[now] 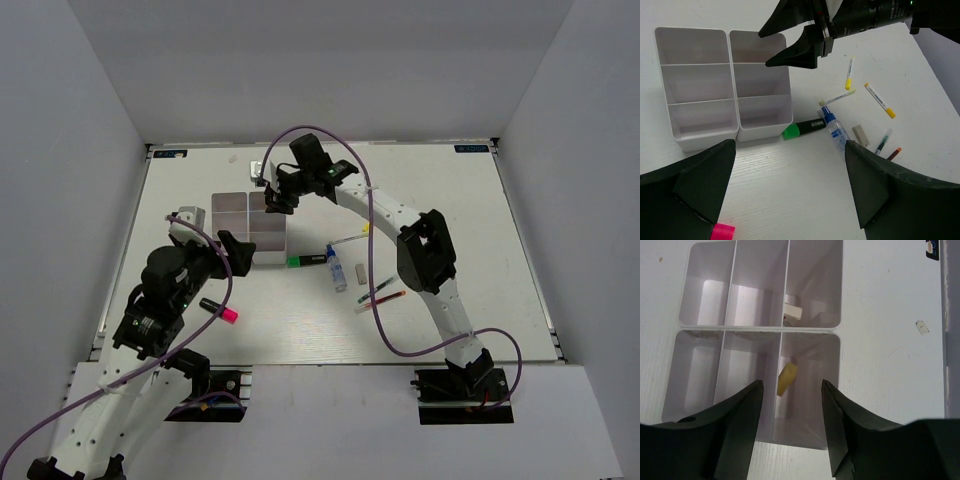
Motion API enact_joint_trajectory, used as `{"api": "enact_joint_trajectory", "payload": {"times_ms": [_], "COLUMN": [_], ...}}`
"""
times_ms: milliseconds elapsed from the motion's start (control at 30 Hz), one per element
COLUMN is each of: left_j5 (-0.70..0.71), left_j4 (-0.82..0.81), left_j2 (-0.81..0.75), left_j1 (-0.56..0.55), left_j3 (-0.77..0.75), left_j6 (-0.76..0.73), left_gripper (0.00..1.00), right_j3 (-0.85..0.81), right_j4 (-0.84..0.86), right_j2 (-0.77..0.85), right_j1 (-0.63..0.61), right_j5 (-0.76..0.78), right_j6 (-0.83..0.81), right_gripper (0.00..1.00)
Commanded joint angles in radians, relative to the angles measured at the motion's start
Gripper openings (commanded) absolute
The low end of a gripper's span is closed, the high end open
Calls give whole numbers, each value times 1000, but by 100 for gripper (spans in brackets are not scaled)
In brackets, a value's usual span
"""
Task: Sort the stationery into containers
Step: Place the stationery in the storage box.
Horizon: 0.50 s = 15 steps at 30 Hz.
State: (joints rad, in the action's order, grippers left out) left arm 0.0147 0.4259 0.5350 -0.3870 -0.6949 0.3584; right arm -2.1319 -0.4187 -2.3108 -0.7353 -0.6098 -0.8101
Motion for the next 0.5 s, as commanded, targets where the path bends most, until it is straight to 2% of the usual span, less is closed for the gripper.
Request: {"api": "enact_joint_trajectory", "payload": {"times_ms": [0,67,233,267,300,367,400,433,467], "left_j5": [-10,-10,-22,-39,-67,-84,-100,-117,-151], "left_j4": [-4,-4,-25,-48,-61,-70,-87,-87,-87], "left_j2": [6,16,16,16,26,74,106,146,242], "left_j1": [7,7,7,7,7,7,-3,-3,-12], "left_j3": [5,5,5,14,14,-1,-14,-32,-73], "left_j6": [-10,-10,-1,8,8,27,39,54,54], "left_gripper": [100,100,98,96,87,73,65,50,44], "right_j3": [-42,-43,-66,-65,-62,-15,10,36,121], "right_j4": [51,55,38,29,32,64,121,130,135], "right_j2": [17,33,80,91,103,180,204,288,318], "right_j1": [0,4,4,7,8,16,19,48,60], "right_j5": [-31,-36,-44,-24,-1,153,203,334,369], "right_j6": [18,29,66,87,130,249,343,389,467], "right_gripper": [57,60,60,57,53,33,4,0,0]}}
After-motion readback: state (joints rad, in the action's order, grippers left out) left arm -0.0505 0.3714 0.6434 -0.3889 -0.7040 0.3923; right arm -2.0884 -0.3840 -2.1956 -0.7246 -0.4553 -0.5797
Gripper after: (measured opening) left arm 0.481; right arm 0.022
